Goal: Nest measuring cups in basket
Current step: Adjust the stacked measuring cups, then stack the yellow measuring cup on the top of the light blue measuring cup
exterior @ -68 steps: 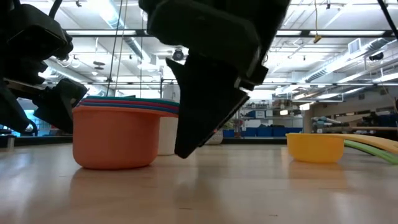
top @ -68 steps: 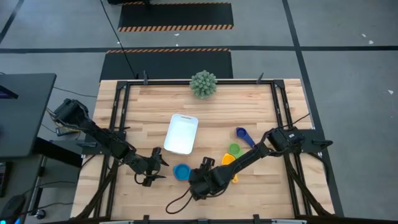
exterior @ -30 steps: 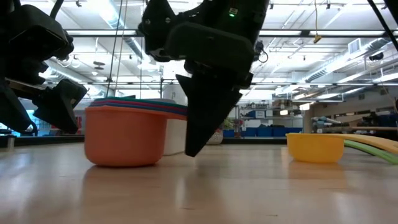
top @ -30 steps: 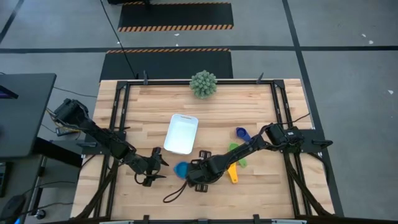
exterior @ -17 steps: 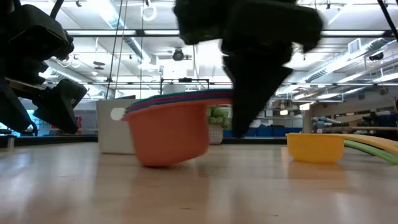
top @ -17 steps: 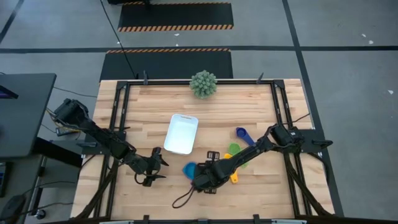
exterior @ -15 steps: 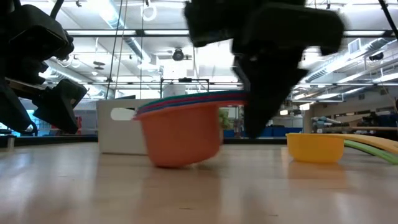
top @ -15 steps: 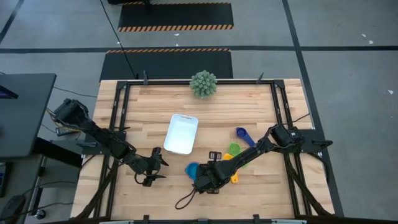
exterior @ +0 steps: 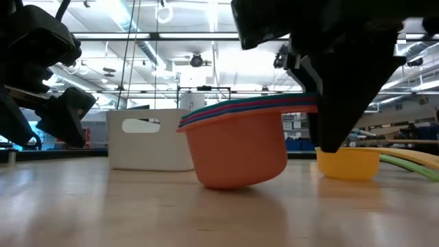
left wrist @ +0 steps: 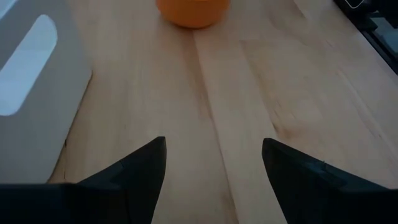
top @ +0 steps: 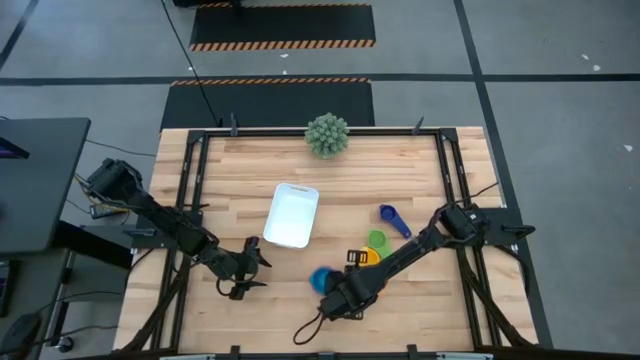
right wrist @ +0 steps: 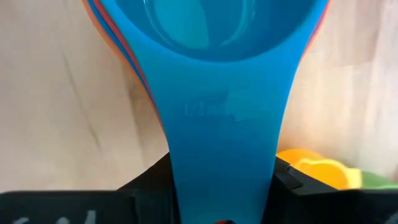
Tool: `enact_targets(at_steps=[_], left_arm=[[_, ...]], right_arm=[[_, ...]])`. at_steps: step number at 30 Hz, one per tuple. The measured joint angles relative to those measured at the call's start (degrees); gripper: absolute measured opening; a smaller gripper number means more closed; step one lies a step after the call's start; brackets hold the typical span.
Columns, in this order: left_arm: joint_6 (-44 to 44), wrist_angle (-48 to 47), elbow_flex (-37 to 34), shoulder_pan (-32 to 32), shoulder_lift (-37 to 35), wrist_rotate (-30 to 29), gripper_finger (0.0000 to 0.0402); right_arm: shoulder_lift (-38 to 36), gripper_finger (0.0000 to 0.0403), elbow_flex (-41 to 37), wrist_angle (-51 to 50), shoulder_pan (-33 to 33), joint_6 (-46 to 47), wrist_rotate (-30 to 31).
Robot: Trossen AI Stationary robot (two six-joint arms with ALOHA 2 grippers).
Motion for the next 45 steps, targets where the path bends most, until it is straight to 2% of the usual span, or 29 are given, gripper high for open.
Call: enact_targets(at_steps=[6, 11, 15, 20, 25, 28, 33, 39, 45], left_arm=[[0.04, 0.02, 0.0, -0.02, 0.0, 0.05, 0.027], [0.02, 0.02, 0.0, -0.01, 0.0, 0.05, 0.027], [0.02, 0.0, 0.0, -0.01, 0.0, 0.07, 0.027], [0.03, 0.0, 0.0, -0.01, 0.0, 0.12, 0.027], [0.02, -0.03, 0.0, -0.02, 0.0, 0.16, 0.027], [0.0, -0.06, 0.0, -0.09, 0.0, 0.55, 0.027], [-0.22, 0.25, 0.0, -0.07, 0.0, 0.71, 0.027], [-1.53, 6.21, 0.0, -0.07, 3.51, 1.91, 0.027], [-1.38, 14.67, -0.02, -0.07, 7.67, 2.07, 0.027]], right_arm=[[0.0, 0.0149, 0.0, 4.6, 0.74, 5.02, -0.13], [0.0, 0.0183, 0.0, 8.48, 0.85, 5.43, -3.04], [0.02, 0.0222, 0.0, 7.28, 0.79, 7.64, -5.49], [-0.15, 0.027, 0.0, 3.95, 0.73, 11.21, -12.79], [-1.45, 0.0291, 0.02, -3.79, 2.03, 13.7, -13.84], [-2.54, 0.0288, 0.01, -8.98, 3.5, 15.61, -12.61], [-5.7, 0.0274, 0.0, -14.02, 5.23, 20.82, -6.05], [-7.93, 0.0257, -0.04, -13.67, 5.28, 23.05, -1.02], [-7.85, 0.0248, -0.8, -11.3, 5.17, 21.33, 1.23]])
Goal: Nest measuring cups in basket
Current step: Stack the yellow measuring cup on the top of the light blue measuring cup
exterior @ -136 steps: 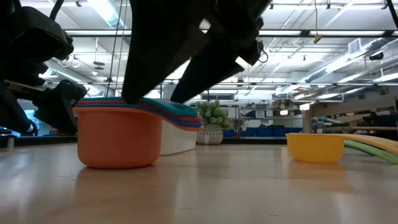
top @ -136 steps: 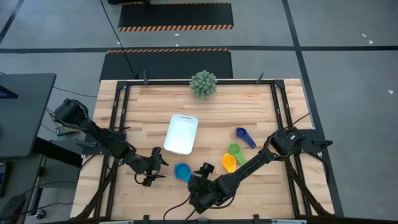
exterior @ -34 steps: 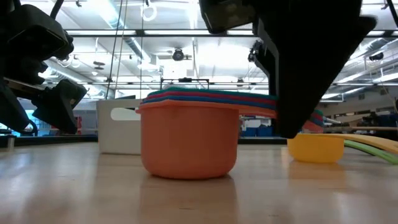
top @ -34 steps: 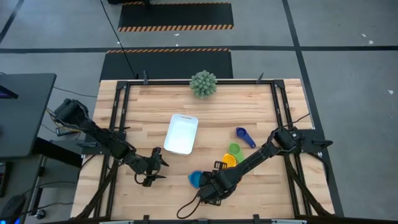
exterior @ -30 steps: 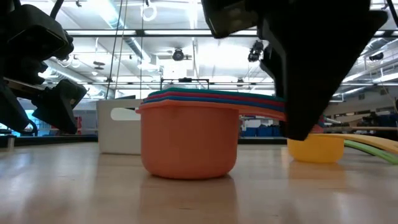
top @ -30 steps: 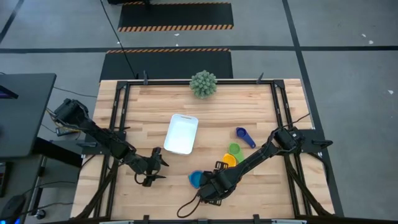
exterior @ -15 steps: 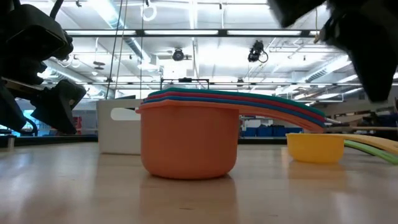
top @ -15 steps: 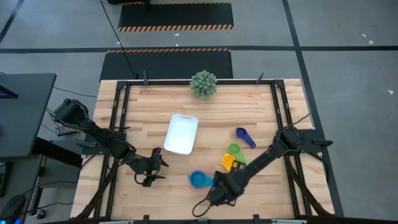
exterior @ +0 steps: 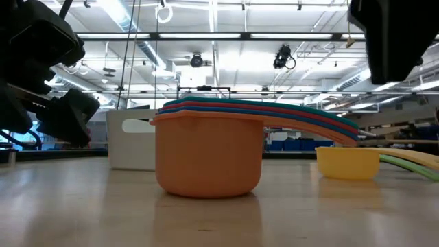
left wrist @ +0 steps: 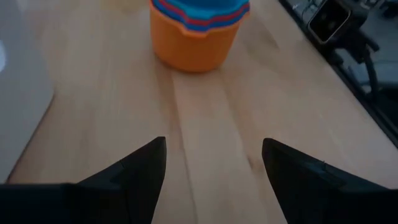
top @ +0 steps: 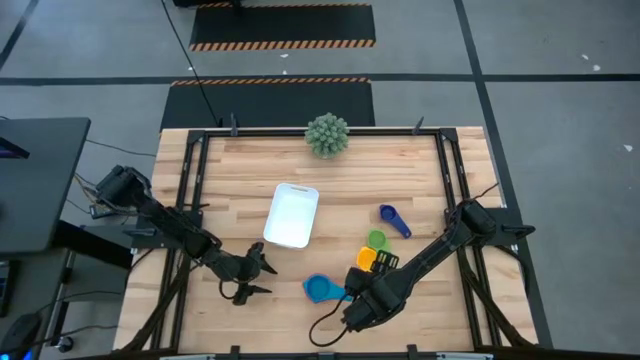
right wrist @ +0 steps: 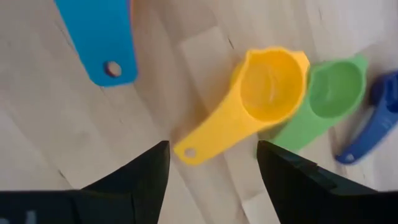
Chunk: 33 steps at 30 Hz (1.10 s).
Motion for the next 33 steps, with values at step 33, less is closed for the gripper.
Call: enact_targets(at_steps=[33], left_arm=[[4.91, 2.29, 20.64, 0.0, 25.43, -8.65, 0.027]], right_arm=[[-11.07, 0.0235, -21.91, 21.98, -6.67, 3.21, 2.19]])
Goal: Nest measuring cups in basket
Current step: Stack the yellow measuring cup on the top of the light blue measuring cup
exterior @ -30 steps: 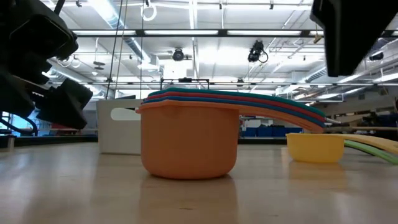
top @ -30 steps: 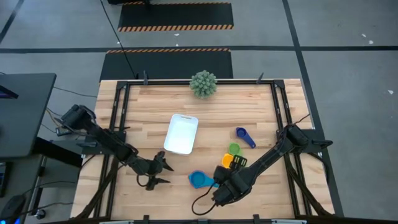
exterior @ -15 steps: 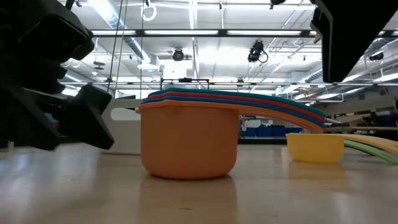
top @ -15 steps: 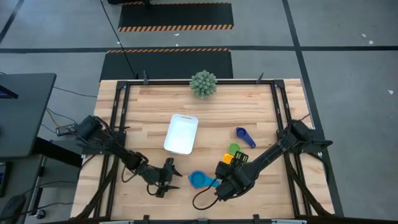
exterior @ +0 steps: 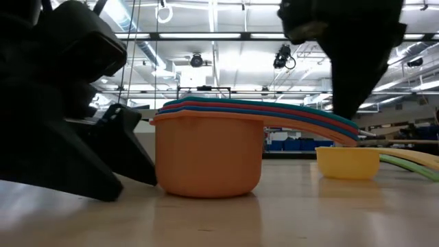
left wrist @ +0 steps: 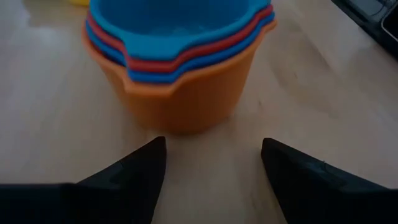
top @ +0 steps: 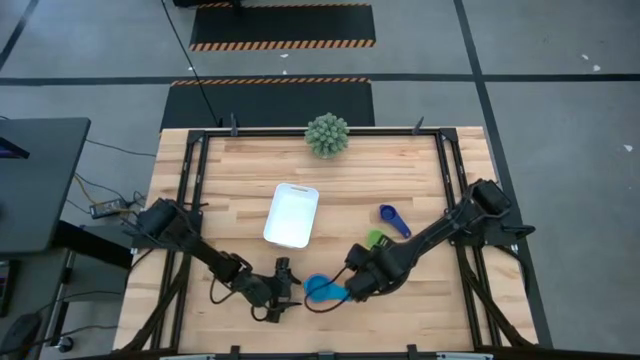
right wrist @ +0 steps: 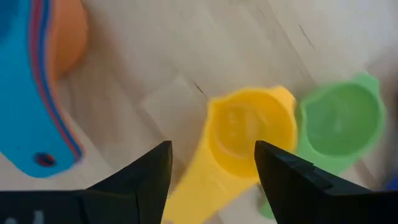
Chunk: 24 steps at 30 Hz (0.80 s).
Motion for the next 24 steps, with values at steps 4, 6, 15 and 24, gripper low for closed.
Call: enact_targets(at_steps=[4, 6, 15, 24], left_arm=[[0.21, 0.25, 1.75, 0.39, 1.6, -0.26, 0.027], [0.92, 0.22, 2.63, 0.56, 2.21, -0.23, 0.027], [2.57, -0.3, 3.89, 0.72, 2.44, 1.4, 0.027], [7.39, -2.05, 3.89, -0.54, 1.4, 4.13, 0.027]], right_arm=[[0.19, 0.0235, 0.01, 1.18, -0.99, -1.41, -0.14], [0.88, 0.0235, 0.02, 1.29, -1.33, -1.71, -0.4], [4.29, 0.0235, -0.02, -0.54, -1.99, -1.55, -1.85], [5.37, 0.0215, 0.03, 0.4, -2.72, -3.29, -2.97]])
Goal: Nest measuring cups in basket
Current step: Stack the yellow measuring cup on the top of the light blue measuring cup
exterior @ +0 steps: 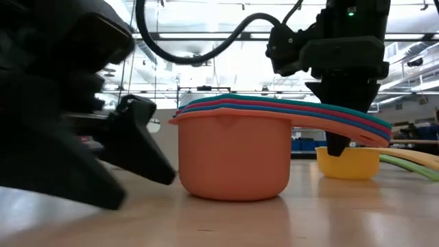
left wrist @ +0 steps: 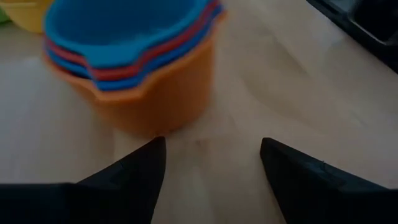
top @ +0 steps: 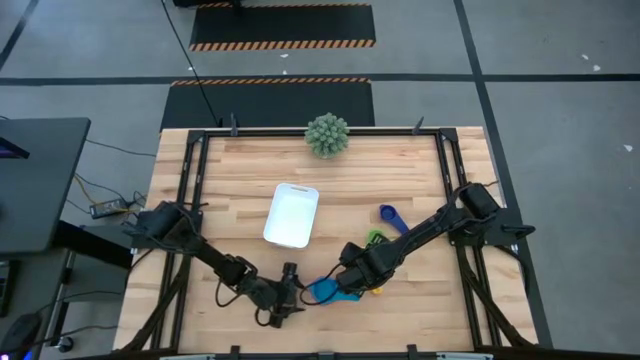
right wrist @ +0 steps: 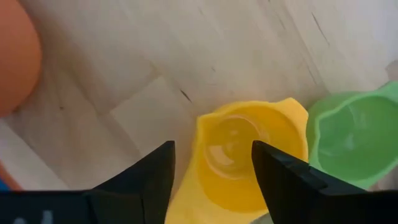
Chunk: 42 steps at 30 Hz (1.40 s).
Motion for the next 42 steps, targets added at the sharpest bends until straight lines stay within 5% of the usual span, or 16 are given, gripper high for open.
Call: enact_targets(at_steps=[30, 42], left_arm=[[-7.85, -3.86, -18.71, -2.62, -21.73, -1.55, 0.0233], [-7.88, -3.72, -18.61, -2.72, -21.73, -1.61, 0.0233]], right_arm=[[2.17, 0.0022, -0.05, 0.24, 1.5, -13.28, 0.51], [2.17, 0.0015, -0.05, 0.58, 4.41, -19.5, 3.58]])
